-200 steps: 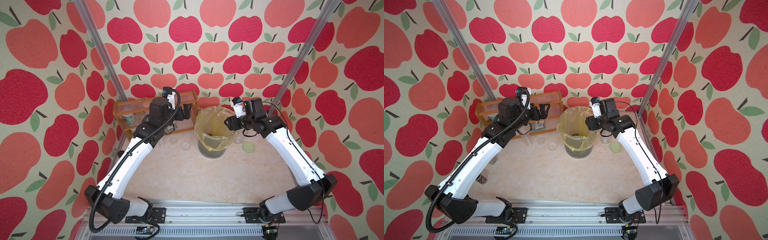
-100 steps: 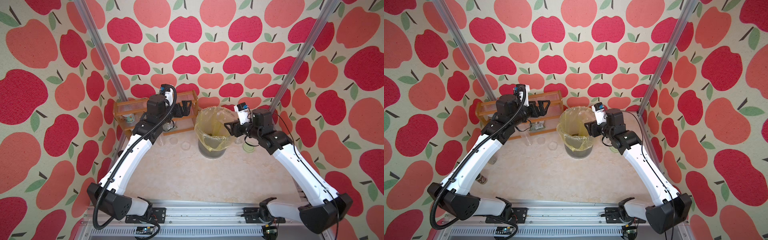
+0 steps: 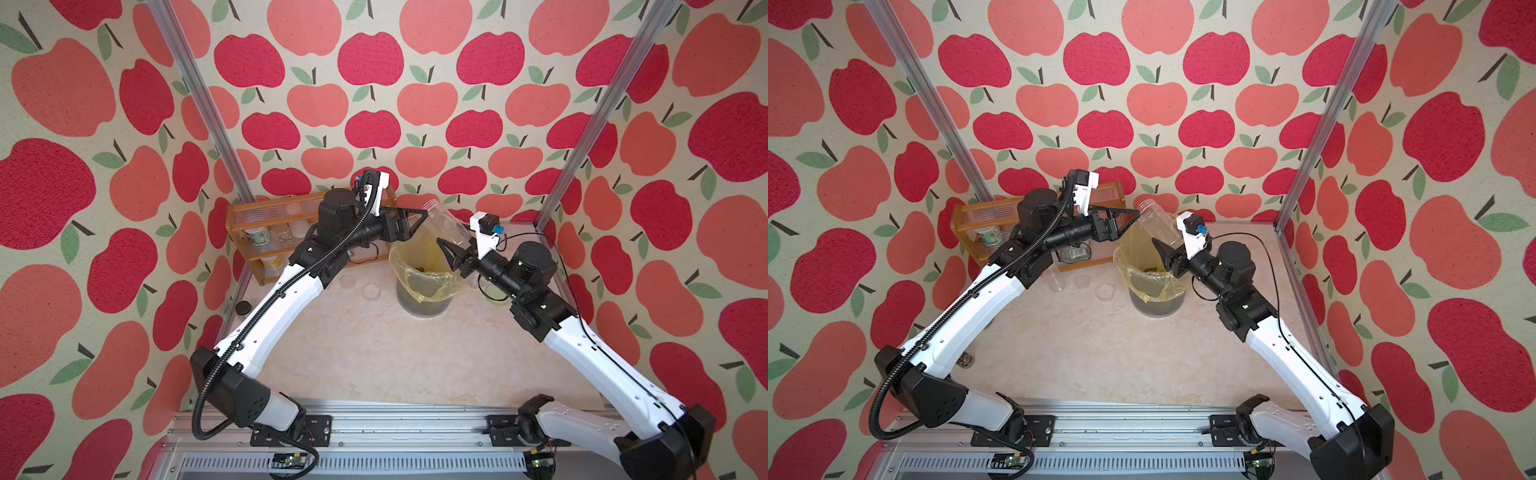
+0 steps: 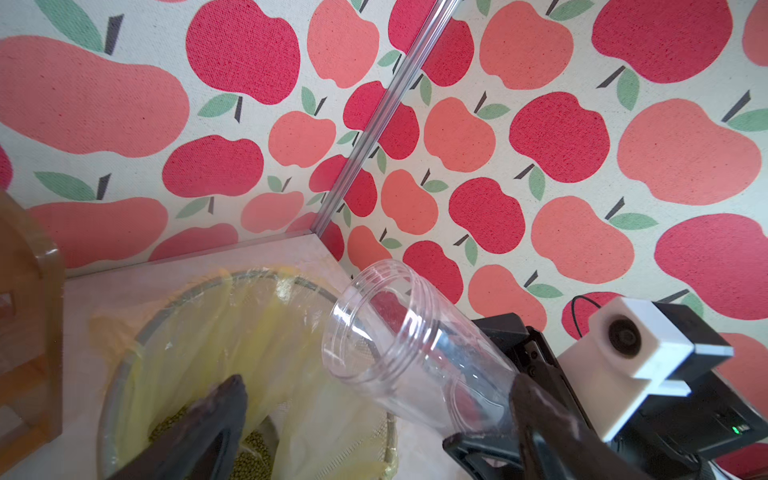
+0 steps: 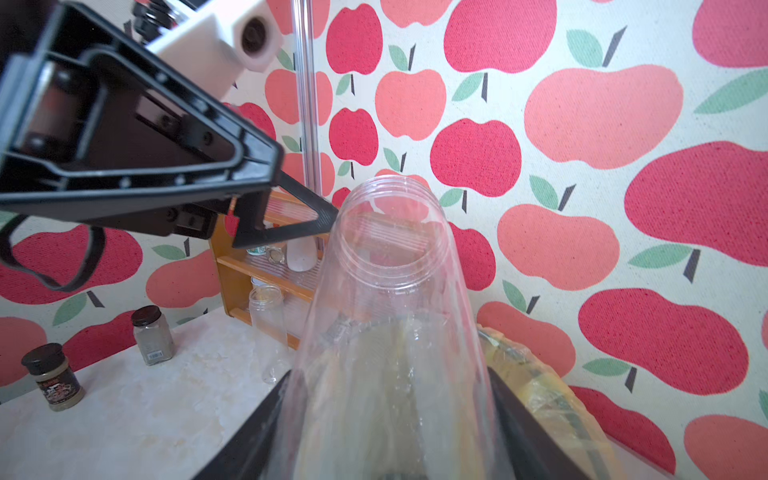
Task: Empty moldy mung beans from jars
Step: Place the jar at the center of the board.
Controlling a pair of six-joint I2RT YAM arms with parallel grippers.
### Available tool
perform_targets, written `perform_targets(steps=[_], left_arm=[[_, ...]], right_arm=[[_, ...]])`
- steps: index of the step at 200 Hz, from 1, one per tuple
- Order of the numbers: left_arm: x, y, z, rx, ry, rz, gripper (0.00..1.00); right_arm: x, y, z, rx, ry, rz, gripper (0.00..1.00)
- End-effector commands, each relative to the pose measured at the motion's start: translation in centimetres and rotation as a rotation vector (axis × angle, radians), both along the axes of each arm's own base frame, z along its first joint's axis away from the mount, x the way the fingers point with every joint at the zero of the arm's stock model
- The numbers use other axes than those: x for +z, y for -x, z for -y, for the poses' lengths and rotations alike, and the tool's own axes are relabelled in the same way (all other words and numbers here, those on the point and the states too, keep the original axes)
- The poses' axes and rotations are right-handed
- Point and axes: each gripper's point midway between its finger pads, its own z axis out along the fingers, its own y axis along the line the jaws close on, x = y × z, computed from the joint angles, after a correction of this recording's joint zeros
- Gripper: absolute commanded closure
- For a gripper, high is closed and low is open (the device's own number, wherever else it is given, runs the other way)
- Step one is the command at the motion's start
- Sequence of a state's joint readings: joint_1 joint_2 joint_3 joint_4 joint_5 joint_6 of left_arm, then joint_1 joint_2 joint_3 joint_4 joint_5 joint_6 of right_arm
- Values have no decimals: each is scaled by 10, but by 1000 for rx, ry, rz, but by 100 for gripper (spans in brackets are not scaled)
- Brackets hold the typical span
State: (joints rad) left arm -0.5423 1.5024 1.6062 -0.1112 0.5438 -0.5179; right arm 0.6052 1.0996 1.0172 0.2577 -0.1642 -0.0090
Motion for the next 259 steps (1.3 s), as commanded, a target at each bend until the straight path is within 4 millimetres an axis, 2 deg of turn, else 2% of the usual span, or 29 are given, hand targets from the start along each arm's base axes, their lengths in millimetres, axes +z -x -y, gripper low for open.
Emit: perform_targets(steps=[1,52,74,147,197,225,259], left_arm=[[16,4,12,-85,67,-22,0],[14,-2,38,-163,99,-75,0],[12,-4,43,-175,106,-100,4],[-1,-1,54,-216,96,-163,13],[-2,5,58,-260,80,-180,10],[2,6,56,-262,76,-158,26],[4,5,51,-262,79,-164,29]], right_arm=[[32,20,-6,49,-33,161,61],[32,37,-27,100,2,217,60],[33,39,-28,75,18,239,61],[37,20,-15,-63,24,262,61],[36,10,-13,-116,40,271,61],[34,9,-14,-115,40,267,61],[28,1,-13,-147,59,260,55]])
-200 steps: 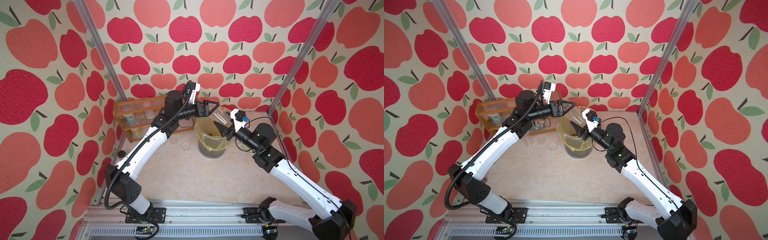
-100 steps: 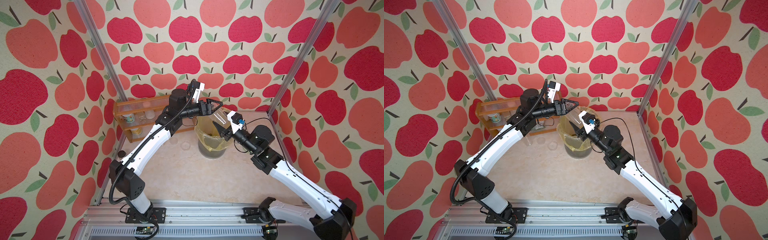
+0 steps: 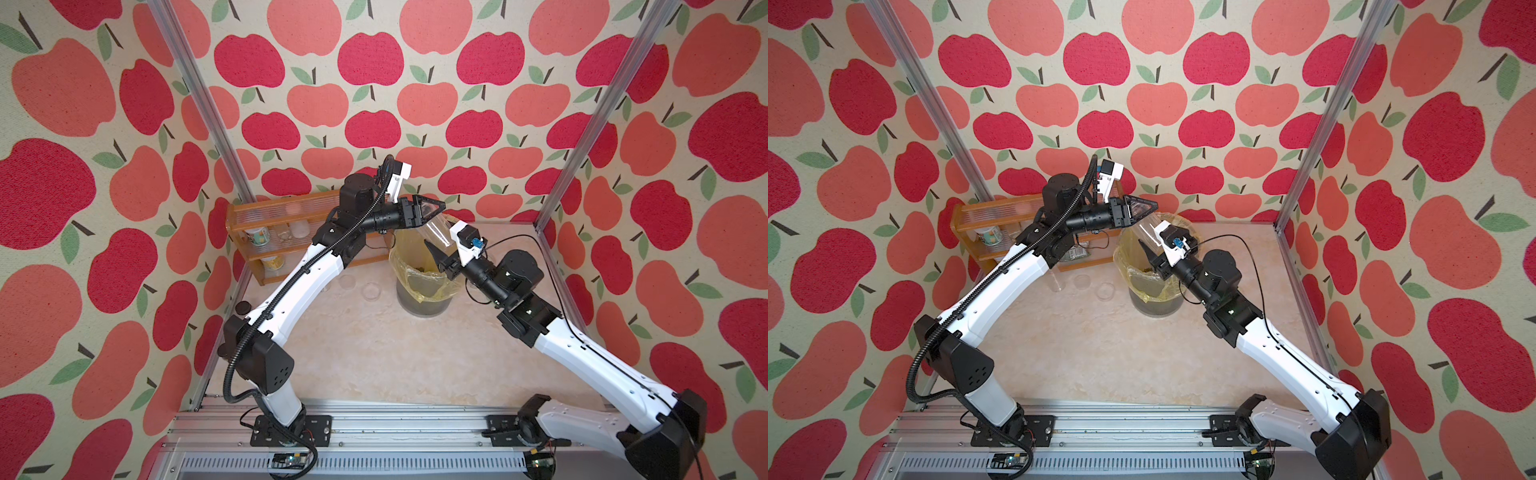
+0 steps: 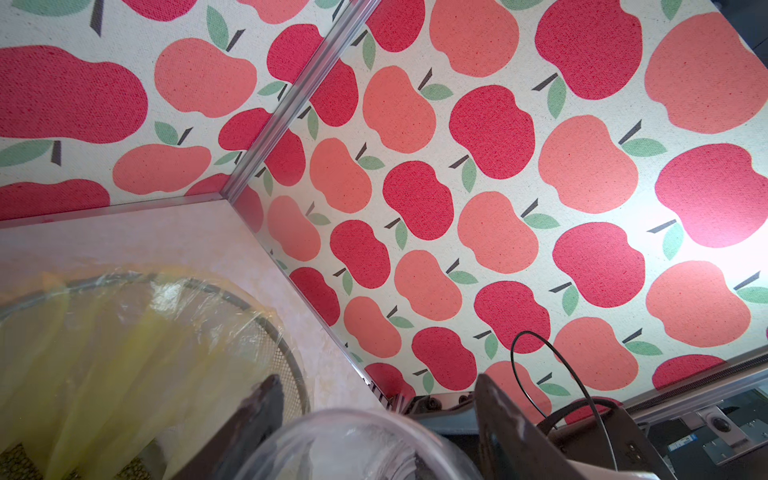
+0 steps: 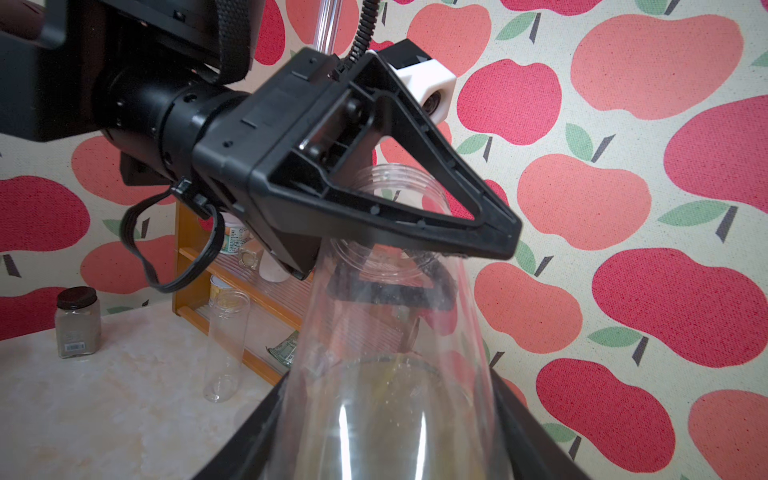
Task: Empty moldy mung beans from jars
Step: Place the jar at the center of the board.
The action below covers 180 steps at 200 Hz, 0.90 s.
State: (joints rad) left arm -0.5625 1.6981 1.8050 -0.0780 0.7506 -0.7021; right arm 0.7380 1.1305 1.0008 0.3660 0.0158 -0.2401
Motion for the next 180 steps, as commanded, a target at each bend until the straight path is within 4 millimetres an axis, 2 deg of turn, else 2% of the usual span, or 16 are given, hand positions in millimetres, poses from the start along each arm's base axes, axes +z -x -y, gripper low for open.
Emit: perform_targets(steps=[1,20,57,83,105,129,180], left_arm=[[-4,10,2,-49,-24,-12,29],[-3,10,-2,-52,-24,-14,30],[-4,9,-7,-27,-45,-12,32],[0,8,-12,-9,-40,-15,32],[4,9,-16,4,-42,-8,33],[5,6,-21,34,-41,-3,33],[11,-3,-35,85,-31,11,34]], right_arm=[[22,-6,9,-67,-50,65,55],[20,-9,8,-74,-47,61,54],[20,-13,7,-79,-57,49,41],[20,-11,3,-53,-59,40,37],[20,-11,2,-46,-66,35,20],[22,-10,2,-43,-69,31,12],[21,-9,4,-44,-75,26,8]])
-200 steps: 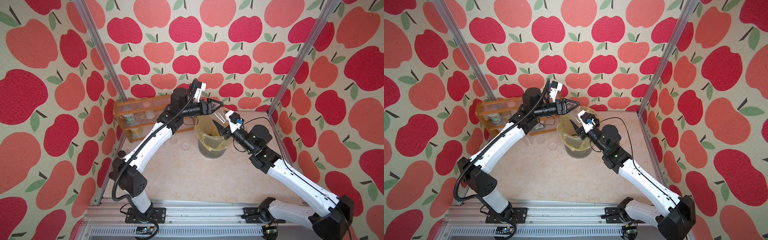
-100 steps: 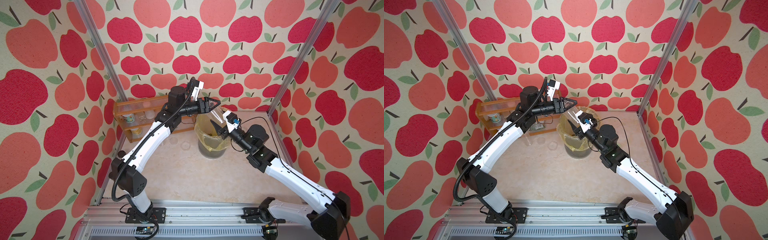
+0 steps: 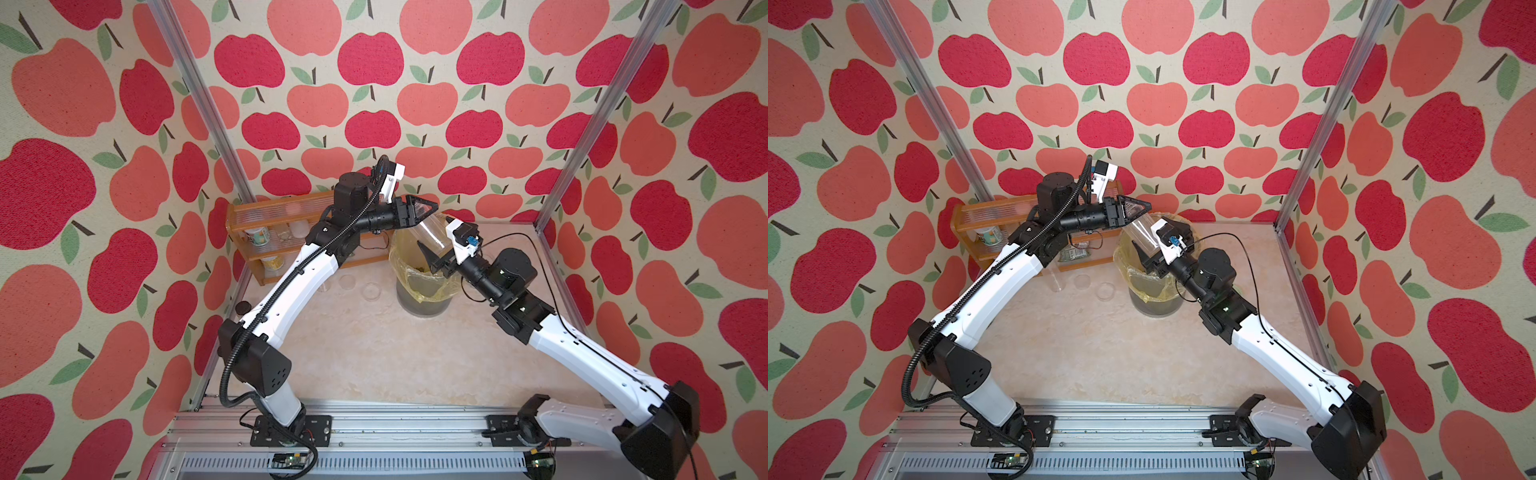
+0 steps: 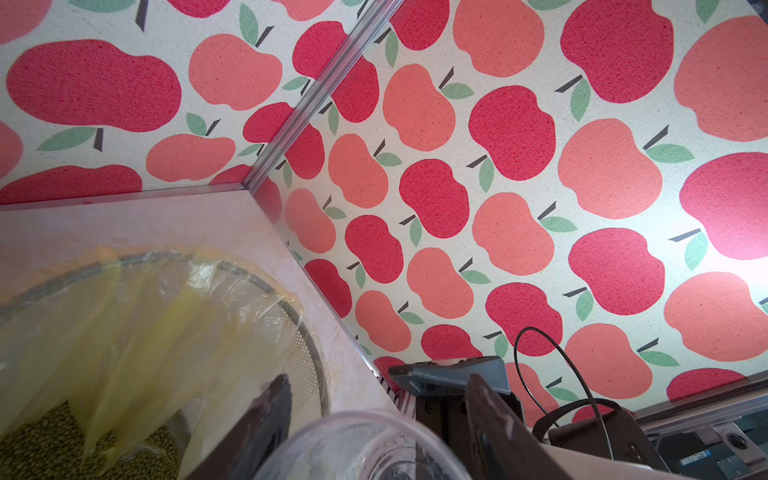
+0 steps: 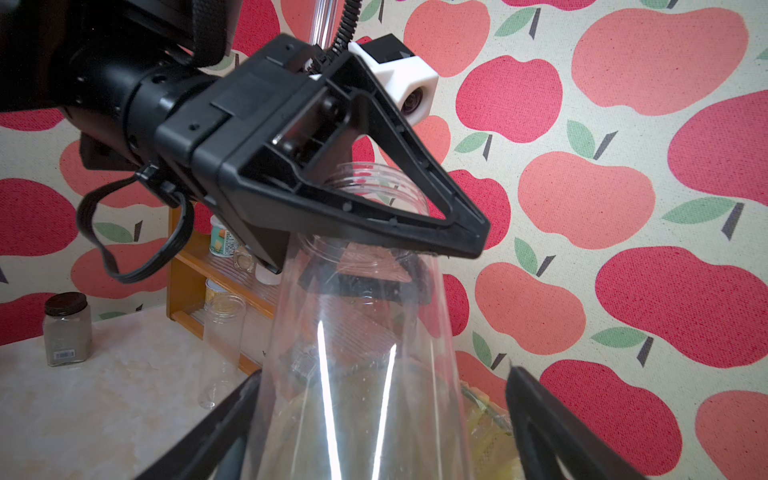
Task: Empty moldy mung beans from jars
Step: Place the jar at the center of the board.
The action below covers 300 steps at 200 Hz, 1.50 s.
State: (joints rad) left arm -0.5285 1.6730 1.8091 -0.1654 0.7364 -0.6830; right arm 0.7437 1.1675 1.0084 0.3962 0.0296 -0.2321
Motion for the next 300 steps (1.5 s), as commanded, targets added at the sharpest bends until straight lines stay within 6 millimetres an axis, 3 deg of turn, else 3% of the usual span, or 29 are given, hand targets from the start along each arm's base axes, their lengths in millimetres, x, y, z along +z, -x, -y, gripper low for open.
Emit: perform_targets(steps=[1,37,80,111,140,174,240,300], left_arm=[[16,3,-17,38,4,43,34],[26,-4,-51,139,-8,90,34],[24,-10,-95,333,-109,176,34],[6,-12,-126,483,-246,228,33],[-16,-6,-156,613,-343,262,33],[-62,-2,-181,704,-471,236,33],[-156,-15,-198,787,-590,178,32],[-226,-34,-209,837,-738,171,32]], right_arm=[[24,-1,11,-37,-67,32,8],[26,8,19,-32,-84,29,6],[22,21,20,19,-76,-29,5],[17,30,35,-7,-67,-60,3],[-1,37,51,-52,-44,-109,1],[-23,50,76,-108,-49,-165,1],[-90,57,107,-221,3,-241,1],[-117,55,125,-287,0,-282,1]])
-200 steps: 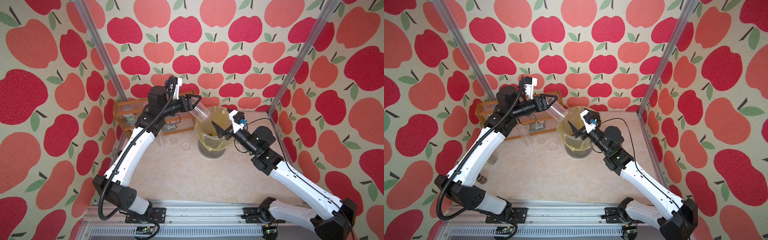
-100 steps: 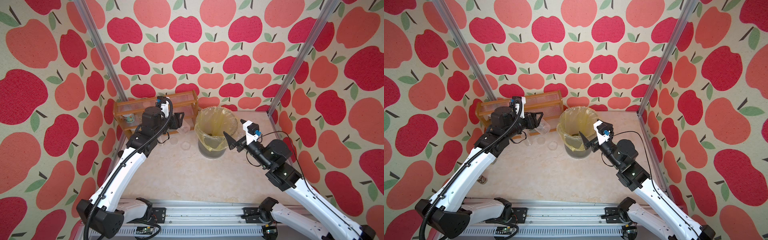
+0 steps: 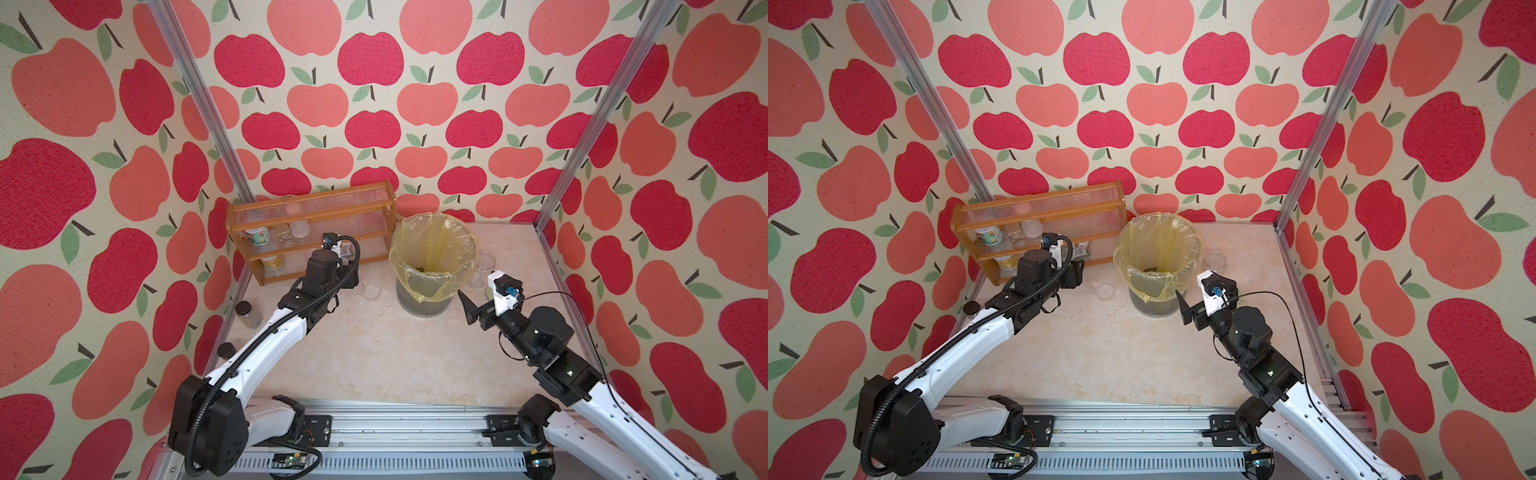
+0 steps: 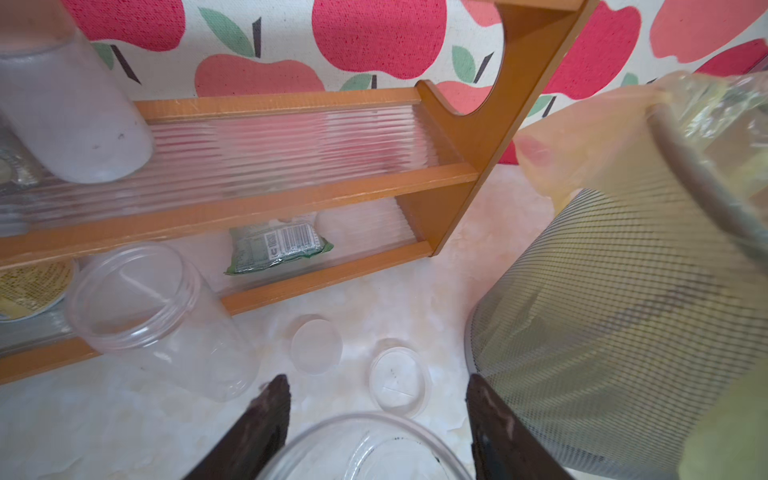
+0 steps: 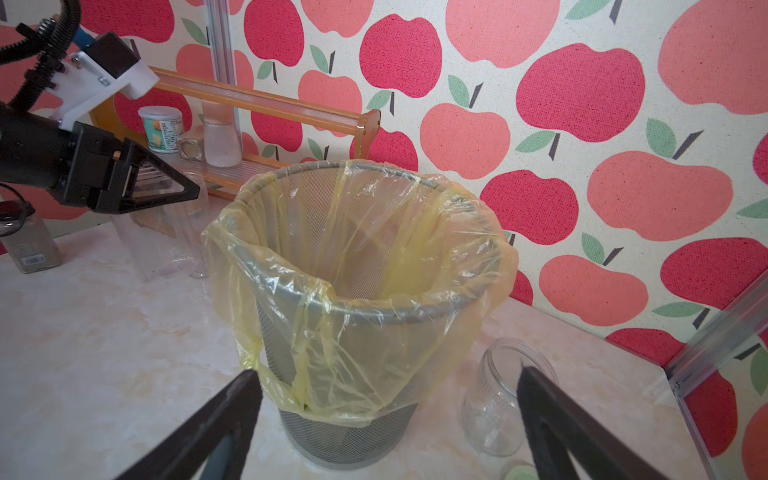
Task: Empty moldy mung beans from jars
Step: Place the jar at the center of the board.
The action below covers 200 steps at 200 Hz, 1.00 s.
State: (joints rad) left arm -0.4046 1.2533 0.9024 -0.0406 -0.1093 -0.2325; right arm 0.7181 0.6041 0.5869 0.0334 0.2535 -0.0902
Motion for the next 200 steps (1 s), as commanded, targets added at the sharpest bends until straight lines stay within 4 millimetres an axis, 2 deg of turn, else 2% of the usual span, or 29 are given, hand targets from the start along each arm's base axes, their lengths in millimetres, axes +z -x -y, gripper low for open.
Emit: perform_targets(steps=[1,36,82,114,154,200], left_arm=[[-6,-17,-4,36,-59,48,33],[-37,-27,-3,52,-77,9,33],[-76,-42,-1,53,-143,-40,33],[-99,-50,-5,70,-162,-77,33],[-122,-59,-1,61,-174,-110,33],[-131,-70,7,44,-158,-111,33]], right_arm=[[-6,-3,10,-47,-23,-24,1],[-23,-9,13,-76,-20,-49,1],[-63,-25,31,-162,-28,-124,1],[-72,-30,41,-203,-47,-136,1],[-83,-36,44,-223,-28,-165,1],[-91,-42,44,-236,-35,-187,1]])
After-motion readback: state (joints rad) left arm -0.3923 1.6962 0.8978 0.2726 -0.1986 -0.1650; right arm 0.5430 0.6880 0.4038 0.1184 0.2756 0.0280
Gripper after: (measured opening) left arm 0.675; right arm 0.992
